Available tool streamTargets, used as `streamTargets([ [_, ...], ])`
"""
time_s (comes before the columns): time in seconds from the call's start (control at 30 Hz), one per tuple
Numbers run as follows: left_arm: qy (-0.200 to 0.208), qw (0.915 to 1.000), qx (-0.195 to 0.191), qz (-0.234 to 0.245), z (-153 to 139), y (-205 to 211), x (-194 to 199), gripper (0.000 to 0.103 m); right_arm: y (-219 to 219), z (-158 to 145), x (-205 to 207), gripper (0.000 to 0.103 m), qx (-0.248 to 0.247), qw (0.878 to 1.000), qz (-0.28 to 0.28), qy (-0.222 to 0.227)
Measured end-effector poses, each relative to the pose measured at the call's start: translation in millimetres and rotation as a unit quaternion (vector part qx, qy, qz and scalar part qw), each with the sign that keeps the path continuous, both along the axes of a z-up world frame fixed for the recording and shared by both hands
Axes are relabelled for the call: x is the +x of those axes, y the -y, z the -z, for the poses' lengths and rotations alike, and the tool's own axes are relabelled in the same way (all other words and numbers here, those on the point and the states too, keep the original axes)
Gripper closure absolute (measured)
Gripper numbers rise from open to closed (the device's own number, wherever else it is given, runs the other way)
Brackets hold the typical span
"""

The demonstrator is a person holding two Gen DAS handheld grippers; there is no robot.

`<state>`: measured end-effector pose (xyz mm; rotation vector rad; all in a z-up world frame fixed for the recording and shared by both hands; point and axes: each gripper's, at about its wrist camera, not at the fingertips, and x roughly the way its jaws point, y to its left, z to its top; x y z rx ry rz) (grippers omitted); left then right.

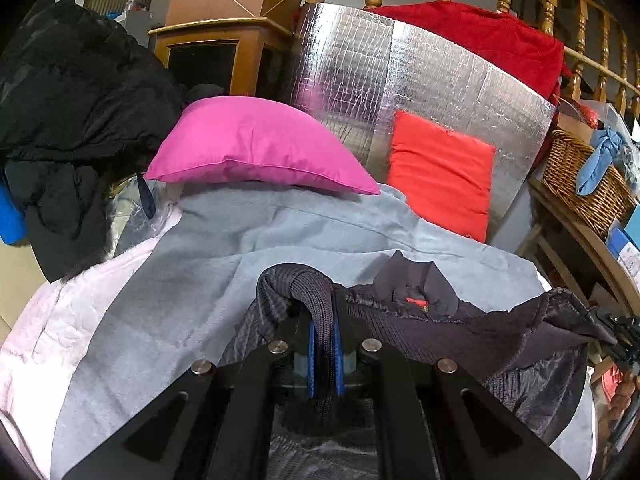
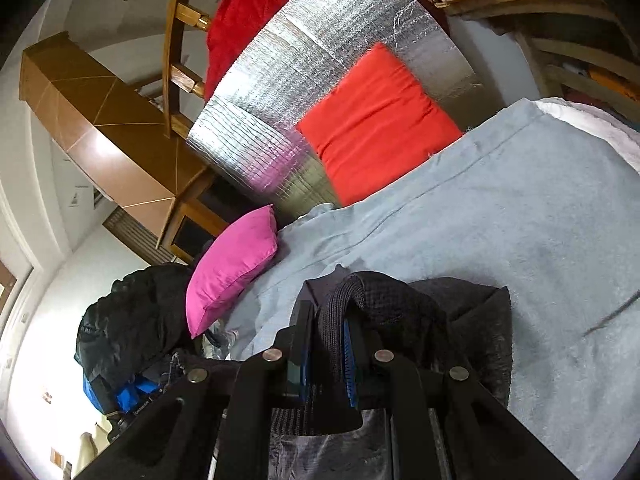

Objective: Fold large clothes
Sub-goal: 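Lay the hem over the collar with both tools, folding the jacket in half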

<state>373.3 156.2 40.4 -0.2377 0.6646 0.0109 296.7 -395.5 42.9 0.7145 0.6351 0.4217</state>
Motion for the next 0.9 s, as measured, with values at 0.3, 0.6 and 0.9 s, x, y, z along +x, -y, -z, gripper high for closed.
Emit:
streamTargets([
  [0.3, -0.004, 0.9999, 0.01, -0.001, 3, 1, 9, 0.095, -1, 0, 11, 0.089, -0.012, 1.0, 0.002, -0.009],
  [0.6, -0.017, 0.9998, 0.012, 0.003, 11, 1, 28, 0.095, -2, 5, 24, 0.089, -0.014, 1.0, 0.008, -0.015],
  [0.9, -0.068, 0.9976, 0.004, 0.006, 39, -3, 76, 0.095, -7, 14, 58, 0.089, -0.022, 0.999, 0.01, -0.032],
])
